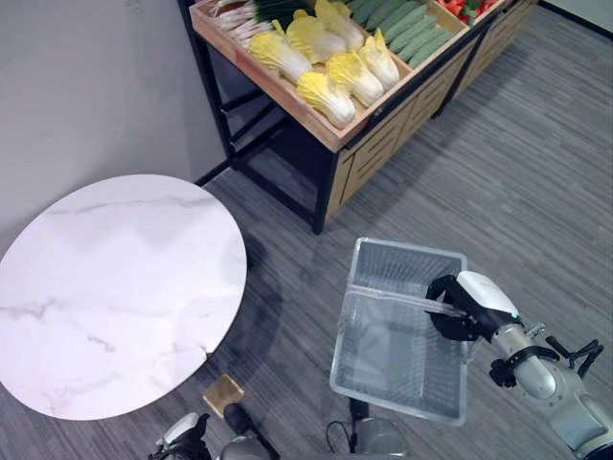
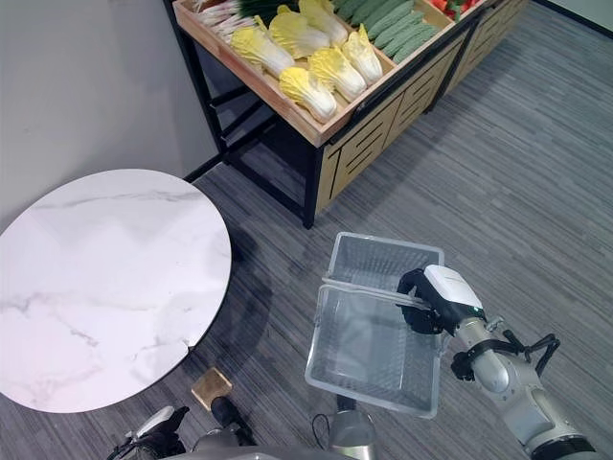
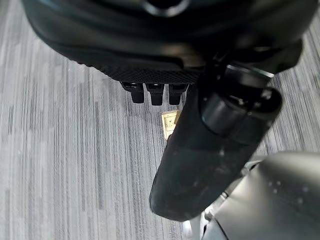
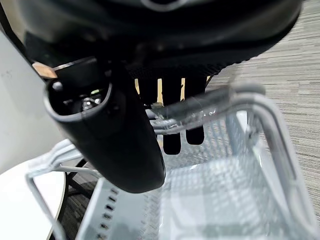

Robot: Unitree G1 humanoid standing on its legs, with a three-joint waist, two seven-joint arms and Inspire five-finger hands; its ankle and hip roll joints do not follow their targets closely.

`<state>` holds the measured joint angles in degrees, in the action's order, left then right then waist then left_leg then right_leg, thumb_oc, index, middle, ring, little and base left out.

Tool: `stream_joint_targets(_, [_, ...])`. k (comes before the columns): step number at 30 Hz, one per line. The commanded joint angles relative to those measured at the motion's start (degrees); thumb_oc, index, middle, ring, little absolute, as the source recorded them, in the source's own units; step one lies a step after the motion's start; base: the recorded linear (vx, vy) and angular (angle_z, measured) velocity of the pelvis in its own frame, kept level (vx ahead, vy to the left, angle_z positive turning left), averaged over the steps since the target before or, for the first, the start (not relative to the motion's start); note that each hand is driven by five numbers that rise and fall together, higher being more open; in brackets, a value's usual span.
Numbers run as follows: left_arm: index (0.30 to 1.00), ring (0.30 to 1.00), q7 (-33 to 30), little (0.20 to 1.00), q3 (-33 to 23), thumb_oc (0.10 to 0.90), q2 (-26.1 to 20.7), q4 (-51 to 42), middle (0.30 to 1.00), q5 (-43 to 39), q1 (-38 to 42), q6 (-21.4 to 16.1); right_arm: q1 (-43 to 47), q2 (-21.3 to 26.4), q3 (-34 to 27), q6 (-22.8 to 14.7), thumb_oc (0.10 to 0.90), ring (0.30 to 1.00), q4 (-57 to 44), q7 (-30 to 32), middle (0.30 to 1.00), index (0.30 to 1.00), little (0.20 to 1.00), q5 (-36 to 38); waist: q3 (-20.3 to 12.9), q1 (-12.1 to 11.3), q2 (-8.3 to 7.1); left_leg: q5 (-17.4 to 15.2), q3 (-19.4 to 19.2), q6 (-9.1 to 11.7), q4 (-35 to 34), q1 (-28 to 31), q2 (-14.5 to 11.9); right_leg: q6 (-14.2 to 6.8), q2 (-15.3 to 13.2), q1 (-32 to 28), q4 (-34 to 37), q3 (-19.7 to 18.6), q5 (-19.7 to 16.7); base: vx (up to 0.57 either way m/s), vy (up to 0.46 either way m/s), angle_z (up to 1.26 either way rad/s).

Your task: Get the vegetables into the basket

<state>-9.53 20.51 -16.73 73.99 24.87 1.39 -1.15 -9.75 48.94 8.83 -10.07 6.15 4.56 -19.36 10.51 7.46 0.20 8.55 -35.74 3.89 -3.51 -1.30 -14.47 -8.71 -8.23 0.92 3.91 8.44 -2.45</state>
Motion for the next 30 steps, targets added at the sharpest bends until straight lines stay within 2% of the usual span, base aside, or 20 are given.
stream_joint_targets(1, [1.000,1.000,-0.78,1.000,-1.10,0.900,0.87,2.58,1.000,1.05,3.02,0.33,5.72,4.99,-7.79,-5.37,0.400,0.300,-8.96,4.07,0.300,0.300,0.300,3.69,0.97,-1.06,0.32,2.12,6.52,6.63,4.27,-0.16,-3.70,1.72,4.00,1.55,-5.05,-0.29,1.46,-0.06,-0.153,0.01])
stream_joint_targets(2, [1.000,1.000,-0.79,1.000,-1.11,0.900,0.89,2.59,1.000,1.05,3.05,0.33,5.75,5.01,-7.79,-5.36,0.400,0.300,-8.95,4.07,0.300,0.300,0.300,3.70,1.01,-1.02,0.33,1.99,6.59,6.62,4.48,-0.25,-3.74,1.72,3.99,1.52,-5.04,-0.26,1.46,-0.06,-0.148,-0.16])
stream_joint_targets(3, [1.000,1.000,-1.41,1.000,-0.84,0.900,1.50,2.39,1.000,0.66,3.27,0.21,7.36,4.96,-6.47,-5.72,0.400,0.300,-7.90,4.40,0.300,0.300,0.300,4.32,1.38,-2.10,-0.05,0.72,13.38,6.04,5.33,-1.40,-1.36,2.06,4.28,1.64,-4.75,-1.95,1.09,0.01,-0.079,-0.37])
stream_joint_targets(6, [1.000,1.000,-2.10,1.000,-0.83,0.900,2.07,2.01,1.000,-0.44,3.43,-0.11,9.34,4.42,-4.65,-5.59,0.400,0.300,-6.09,4.51,0.300,0.300,0.300,5.12,1.06,-3.10,-0.74,-0.52,21.94,4.73,3.48,-3.12,1.50,2.22,4.62,1.85,-3.63,-4.47,0.37,0.05,-0.066,-0.58])
stream_joint_targets(12, [1.000,1.000,-3.89,1.000,0.87,0.900,3.07,0.71,1.000,-2.20,5.02,-1.06,11.26,3.20,-2.38,-5.63,0.400,0.300,-4.05,4.80,0.300,0.300,0.300,6.14,0.83,-4.78,-0.84,1.00,34.34,4.76,-0.25,-6.31,4.08,2.06,5.47,2.32,-3.64,-10.23,0.10,0.08,0.044,-0.49])
stream_joint_targets(14, [1.000,1.000,-4.02,1.000,0.91,0.900,3.09,0.76,1.000,-2.40,5.13,-1.10,11.58,3.06,-2.04,-5.61,0.400,0.300,-3.81,4.71,0.300,0.300,0.300,6.23,0.88,-4.96,-0.87,1.09,35.36,4.87,-0.54,-6.64,4.15,2.00,5.51,2.27,-3.69,-10.90,0.16,0.06,0.077,-0.74])
stream_joint_targets(16, [1.000,1.000,-4.24,1.000,1.45,0.900,3.07,0.14,1.000,-3.16,5.82,-1.67,12.17,2.46,-1.12,-5.28,0.400,0.300,-2.66,4.71,0.300,0.300,0.300,6.34,0.93,-5.58,-0.68,1.30,39.14,4.99,-1.27,-7.71,5.11,1.63,5.57,2.15,-3.57,-13.84,0.36,0.10,0.222,-0.41])
stream_joint_targets(18, [1.000,1.000,-4.22,1.000,1.39,0.900,2.89,-0.47,1.000,-3.76,5.80,-2.42,11.52,1.95,-1.52,-5.22,0.400,0.300,-2.77,4.55,0.300,0.300,0.300,6.14,0.71,-5.39,-0.58,0.24,38.56,4.40,-0.97,-7.22,5.85,0.96,5.11,2.01,-3.55,-15.71,0.75,0.09,0.278,-0.32])
stream_joint_targets(19, [1.000,1.000,-4.32,1.000,1.16,0.900,2.84,-0.98,1.000,-4.18,5.88,-2.76,10.27,1.17,-2.12,-5.04,0.400,0.300,-2.89,4.70,0.300,0.300,0.300,5.80,0.60,-5.19,-0.56,-0.04,37.09,4.25,-0.91,-6.80,6.02,0.49,4.29,1.94,-3.45,-16.22,0.69,0.07,0.316,-0.31])
stream_joint_targets(23, [1.000,1.000,-5.12,1.000,-1.30,0.900,2.13,-2.65,1.000,-8.32,5.21,-4.07,7.09,-2.38,-4.09,-4.22,0.400,0.300,-2.62,5.40,0.300,0.300,0.300,4.46,0.26,-4.95,-1.67,-2.27,32.47,1.73,-0.77,-5.55,8.49,-2.62,0.58,3.55,-3.93,-19.11,-0.58,0.03,0.353,-0.33])
stream_joint_targets(25, [1.000,1.000,-5.48,1.000,-2.88,0.900,1.65,-2.98,1.000,-10.43,5.01,-4.21,6.56,-4.49,-3.96,-3.77,0.400,0.300,-1.94,5.87,0.300,0.300,0.300,3.52,0.09,-5.57,-2.56,-2.75,30.26,0.92,-1.05,-4.87,9.30,-3.82,-0.59,5.15,-4.25,-20.33,-2.11,-0.02,0.264,-0.46])
stream_joint_targets(29, [1.000,1.000,-6.48,1.000,-5.67,0.900,0.69,-2.54,1.000,-12.54,5.04,-3.80,6.14,-7.35,-3.46,-3.26,0.400,0.300,-1.04,6.72,0.300,0.300,0.300,2.82,0.01,-5.75,-3.76,-3.74,28.38,-0.33,-1.49,-4.38,10.25,-4.89,-1.38,7.41,-4.90,-20.03,-4.36,-0.02,0.150,-0.51])
stream_joint_targets(30, [1.000,1.000,-6.55,1.000,-5.56,0.900,0.42,-2.20,1.000,-11.86,5.29,-3.43,6.42,-7.92,-2.98,-3.12,0.400,0.300,-0.40,6.84,0.300,0.300,0.300,2.68,0.23,-5.71,-4.06,-4.01,27.41,-0.56,-1.49,-4.13,10.15,-4.98,-1.48,8.25,-5.62,-18.50,-4.90,-0.02,0.127,-0.81])
